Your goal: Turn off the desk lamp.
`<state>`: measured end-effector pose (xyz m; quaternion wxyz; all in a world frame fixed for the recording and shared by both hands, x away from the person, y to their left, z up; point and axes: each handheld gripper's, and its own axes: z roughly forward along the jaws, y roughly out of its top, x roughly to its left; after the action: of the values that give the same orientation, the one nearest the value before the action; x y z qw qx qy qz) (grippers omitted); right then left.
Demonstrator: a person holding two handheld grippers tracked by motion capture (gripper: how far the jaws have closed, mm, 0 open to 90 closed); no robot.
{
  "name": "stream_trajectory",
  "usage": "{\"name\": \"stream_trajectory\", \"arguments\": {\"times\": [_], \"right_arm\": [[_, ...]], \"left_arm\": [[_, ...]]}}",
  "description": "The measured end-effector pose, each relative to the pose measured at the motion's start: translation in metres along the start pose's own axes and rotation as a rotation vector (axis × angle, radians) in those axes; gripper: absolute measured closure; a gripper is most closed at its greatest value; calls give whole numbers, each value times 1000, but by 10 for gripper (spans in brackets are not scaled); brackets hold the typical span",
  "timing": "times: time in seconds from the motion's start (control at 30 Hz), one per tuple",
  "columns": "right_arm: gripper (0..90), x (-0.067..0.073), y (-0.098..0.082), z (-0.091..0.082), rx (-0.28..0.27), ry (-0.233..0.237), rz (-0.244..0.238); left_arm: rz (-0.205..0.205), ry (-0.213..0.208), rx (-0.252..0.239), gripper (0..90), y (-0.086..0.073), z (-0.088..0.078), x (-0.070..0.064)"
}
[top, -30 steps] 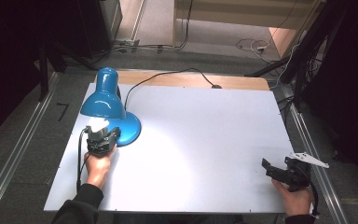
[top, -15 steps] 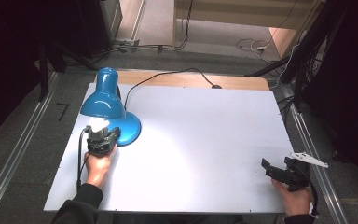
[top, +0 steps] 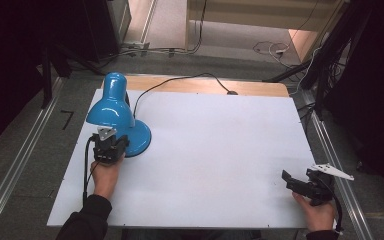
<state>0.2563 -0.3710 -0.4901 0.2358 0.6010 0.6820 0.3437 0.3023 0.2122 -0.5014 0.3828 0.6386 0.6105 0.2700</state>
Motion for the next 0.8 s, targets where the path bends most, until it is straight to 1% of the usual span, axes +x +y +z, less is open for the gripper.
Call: {"name": "stream_trajectory", "arguments": {"times": [0.17, 0.2, 0.23, 0.3, 0.37, 0.63, 0.8], "right_arm": [[61, 3, 0, 1, 6, 0, -6], [61, 3, 0, 2, 11, 1, -3], [61, 3, 0, 2, 10, 2, -5], [61, 3, 0, 2, 9, 2, -5], [61, 3, 0, 2, 9, 3, -4], [61, 1, 0, 3, 10, 2, -2], [61, 2, 0, 3, 11, 4, -1]], "left_arm": [[-2, -2, 0, 900, 0, 0, 0], [-8, -6, -3, 900, 0, 0, 1], [-4, -4, -3, 900, 0, 0, 1], [19, 22, -14, 900, 0, 0, -1], [23, 26, -15, 900, -1, 0, -1], [2, 23, -30, 900, 1, -2, 1], [-17, 4, -28, 900, 2, -4, 3]]}}
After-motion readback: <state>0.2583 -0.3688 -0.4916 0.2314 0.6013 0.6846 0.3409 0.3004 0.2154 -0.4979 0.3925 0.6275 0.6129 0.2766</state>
